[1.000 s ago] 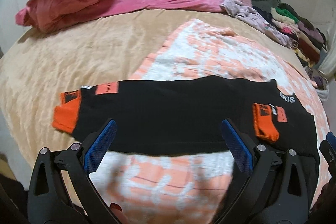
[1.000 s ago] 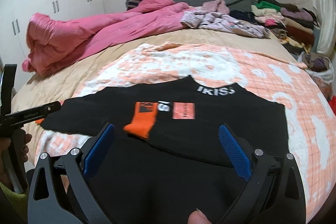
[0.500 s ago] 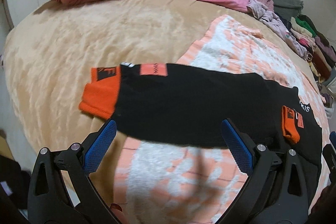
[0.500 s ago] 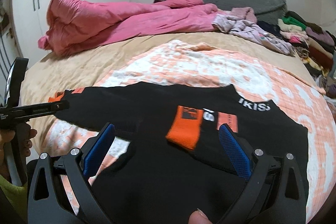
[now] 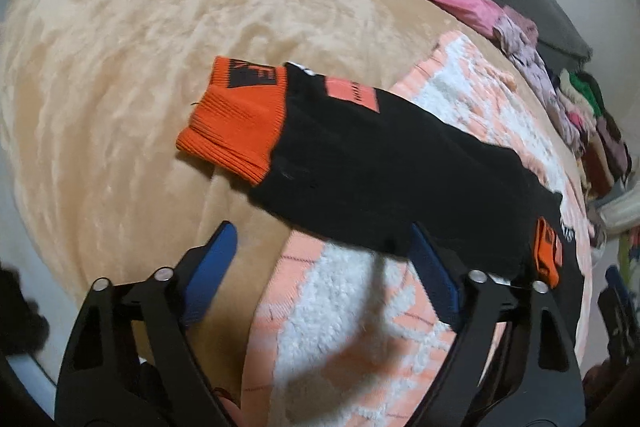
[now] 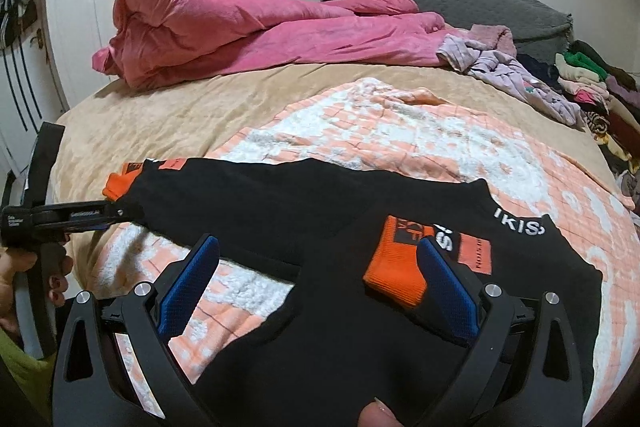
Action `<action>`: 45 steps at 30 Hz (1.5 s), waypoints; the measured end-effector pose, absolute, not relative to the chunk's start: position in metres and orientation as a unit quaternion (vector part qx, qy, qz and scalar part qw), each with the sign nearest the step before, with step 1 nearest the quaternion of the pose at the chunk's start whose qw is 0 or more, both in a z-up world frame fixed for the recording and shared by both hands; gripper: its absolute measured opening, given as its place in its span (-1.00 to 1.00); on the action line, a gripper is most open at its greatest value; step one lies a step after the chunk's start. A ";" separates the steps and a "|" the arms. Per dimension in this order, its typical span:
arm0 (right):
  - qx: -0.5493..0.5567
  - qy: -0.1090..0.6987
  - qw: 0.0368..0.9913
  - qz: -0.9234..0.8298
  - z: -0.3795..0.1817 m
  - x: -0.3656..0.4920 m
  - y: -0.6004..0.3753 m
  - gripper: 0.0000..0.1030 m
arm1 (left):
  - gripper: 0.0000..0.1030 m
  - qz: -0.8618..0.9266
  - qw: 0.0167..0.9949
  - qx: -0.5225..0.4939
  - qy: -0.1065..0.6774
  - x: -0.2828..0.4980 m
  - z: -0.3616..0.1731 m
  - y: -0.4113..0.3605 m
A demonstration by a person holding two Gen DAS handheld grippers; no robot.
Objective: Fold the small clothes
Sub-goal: 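Grasp the other orange cuff with the left tool and lift it, then carry the cuff across the shirt with the left tool and release it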
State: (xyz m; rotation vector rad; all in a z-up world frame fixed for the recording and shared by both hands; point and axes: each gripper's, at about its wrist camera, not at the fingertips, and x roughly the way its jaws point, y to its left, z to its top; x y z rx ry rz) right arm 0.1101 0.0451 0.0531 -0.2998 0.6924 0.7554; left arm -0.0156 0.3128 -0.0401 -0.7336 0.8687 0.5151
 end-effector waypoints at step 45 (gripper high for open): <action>-0.037 0.375 0.891 0.254 0.034 0.138 -0.084 0.91 | -0.86 0.149 0.910 -0.272 0.276 0.057 0.081 0.212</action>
